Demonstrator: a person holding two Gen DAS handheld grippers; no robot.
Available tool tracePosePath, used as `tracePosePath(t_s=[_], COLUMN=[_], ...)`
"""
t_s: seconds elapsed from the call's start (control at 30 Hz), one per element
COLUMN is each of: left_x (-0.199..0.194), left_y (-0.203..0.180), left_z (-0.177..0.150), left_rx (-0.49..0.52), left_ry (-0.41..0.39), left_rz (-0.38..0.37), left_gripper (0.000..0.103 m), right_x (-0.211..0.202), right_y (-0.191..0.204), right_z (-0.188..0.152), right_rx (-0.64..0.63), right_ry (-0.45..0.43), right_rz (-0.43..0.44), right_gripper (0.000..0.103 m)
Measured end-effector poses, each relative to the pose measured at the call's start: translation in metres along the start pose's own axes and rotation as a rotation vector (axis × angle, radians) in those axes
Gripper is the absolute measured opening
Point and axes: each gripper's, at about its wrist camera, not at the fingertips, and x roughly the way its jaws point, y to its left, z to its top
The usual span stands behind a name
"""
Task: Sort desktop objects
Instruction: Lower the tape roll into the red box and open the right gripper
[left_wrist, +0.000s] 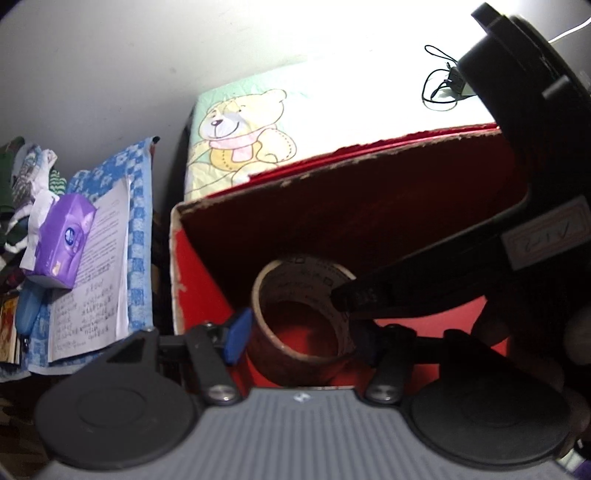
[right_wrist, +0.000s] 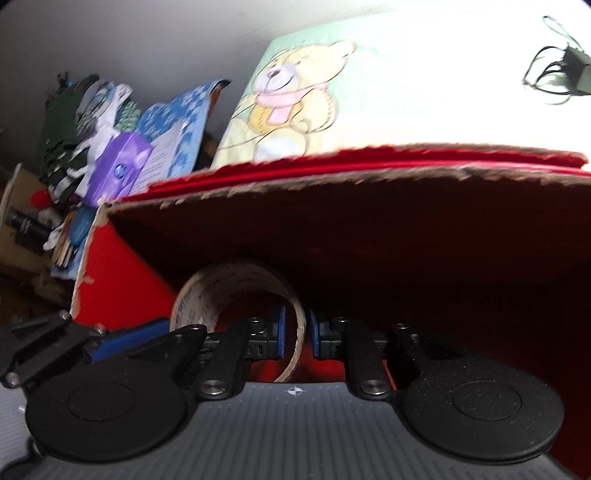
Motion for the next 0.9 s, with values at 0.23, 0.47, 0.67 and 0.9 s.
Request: tracePosePath(t_s=[0.23,0.47,0.67,0.9], left_x=[-0.002,-0.001,0.002,0.002], left_y=[-0.004,-0.007,-0.013,-0.017], left_z=[-0.006,-0.006,-0.007,-0.008], left_rx=[0.029,0.006,0.009,0.013], left_ry=[-0.016,-0.028,-0.037,-0.044], left_rz=[0.029,0.038,0.078,0.095], left_gripper=[0.06,0.061,0.061,0.066], right_x=[0.007,0.003,-0.001,-0.002], right_y=[0.004,-0.011,-0.01,-0.012], right_z=[0.0,-0.001,0.0,0.0], right_rx=[-0.018,0.073,0.068,0.096], right_ry=[0.063,0.039,0.006,-0.011], right_rz=[0.035,0.144,0.184,0.166], right_gripper=[0.012,0.032,0.04,0.038])
